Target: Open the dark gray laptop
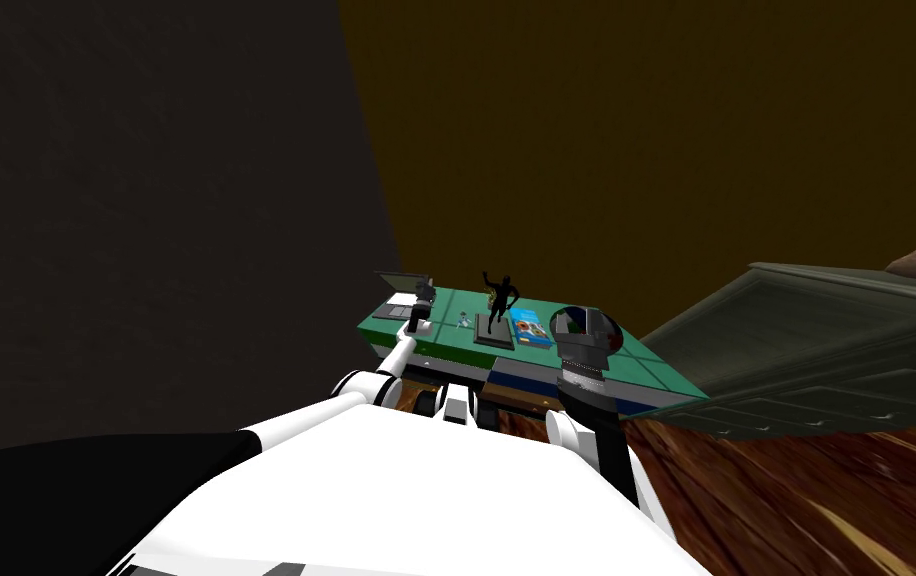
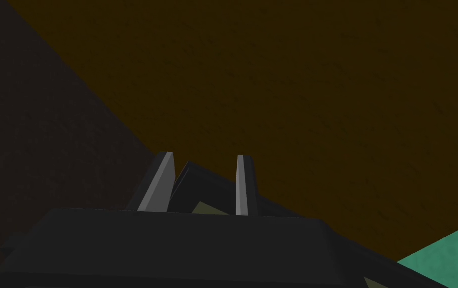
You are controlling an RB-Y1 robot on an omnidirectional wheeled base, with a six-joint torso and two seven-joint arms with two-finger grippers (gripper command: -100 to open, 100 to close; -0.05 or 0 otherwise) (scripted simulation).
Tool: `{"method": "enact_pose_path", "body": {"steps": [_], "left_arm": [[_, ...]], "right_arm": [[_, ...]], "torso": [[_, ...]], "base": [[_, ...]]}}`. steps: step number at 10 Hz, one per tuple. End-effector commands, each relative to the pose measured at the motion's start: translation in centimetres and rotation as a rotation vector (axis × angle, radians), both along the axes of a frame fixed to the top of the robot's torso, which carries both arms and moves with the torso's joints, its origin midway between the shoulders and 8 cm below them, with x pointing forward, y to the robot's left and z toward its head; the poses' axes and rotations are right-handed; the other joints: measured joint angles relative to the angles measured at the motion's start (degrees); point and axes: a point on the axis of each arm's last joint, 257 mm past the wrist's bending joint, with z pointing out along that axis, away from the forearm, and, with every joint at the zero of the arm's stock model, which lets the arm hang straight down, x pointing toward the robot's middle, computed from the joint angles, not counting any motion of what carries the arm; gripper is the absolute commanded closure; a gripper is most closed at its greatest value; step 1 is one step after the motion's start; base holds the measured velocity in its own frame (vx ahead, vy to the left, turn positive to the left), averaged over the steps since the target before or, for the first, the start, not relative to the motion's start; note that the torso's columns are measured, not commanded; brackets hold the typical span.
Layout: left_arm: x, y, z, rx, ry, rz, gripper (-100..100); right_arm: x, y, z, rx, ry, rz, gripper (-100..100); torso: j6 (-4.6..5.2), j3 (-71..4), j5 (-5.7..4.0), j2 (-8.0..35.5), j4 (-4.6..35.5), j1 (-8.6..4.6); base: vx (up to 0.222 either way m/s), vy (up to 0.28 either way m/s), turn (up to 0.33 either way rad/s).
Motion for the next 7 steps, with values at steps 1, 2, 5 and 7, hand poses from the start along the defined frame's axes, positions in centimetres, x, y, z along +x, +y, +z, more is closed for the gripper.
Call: {"method": "enact_pose_path", "body": {"steps": [1,2,5,7], "left_arm": [[-2.0,0.7,-0.8,0.002,-0.042,0.012,100],[-3.1,0.9,-1.6,0.004,-0.053,0.013,100],[-5.3,1.5,-2.6,0.007,-0.084,0.023,100],[-5.9,1.5,-1.9,0.008,-0.121,0.025,100]], "right_arm": [[0.0,0.0,0.0,0.000,0.000,0.000,0],[0.0,0.0,0.0,0.000,0.000,0.000,0],[0.0,0.0,0.0,0.000,0.000,0.000,0],[0.0,0.0,0.0,0.000,0.000,0.000,0]], "torso": [[0.03,-0.04,0.07,-0.11,-0.16,0.06],[-0.02,-0.04,0.04,-0.07,-0.07,0.05],[-0.13,0.12,0.03,0.18,0.04,0.08],[-0.17,0.14,0.05,0.22,0.07,0.16]], "base": [[0.037,0.002,-0.034],[0.023,0.007,-0.048],[0.009,0.013,-0.037],[0.001,0.002,-0.005]]}}
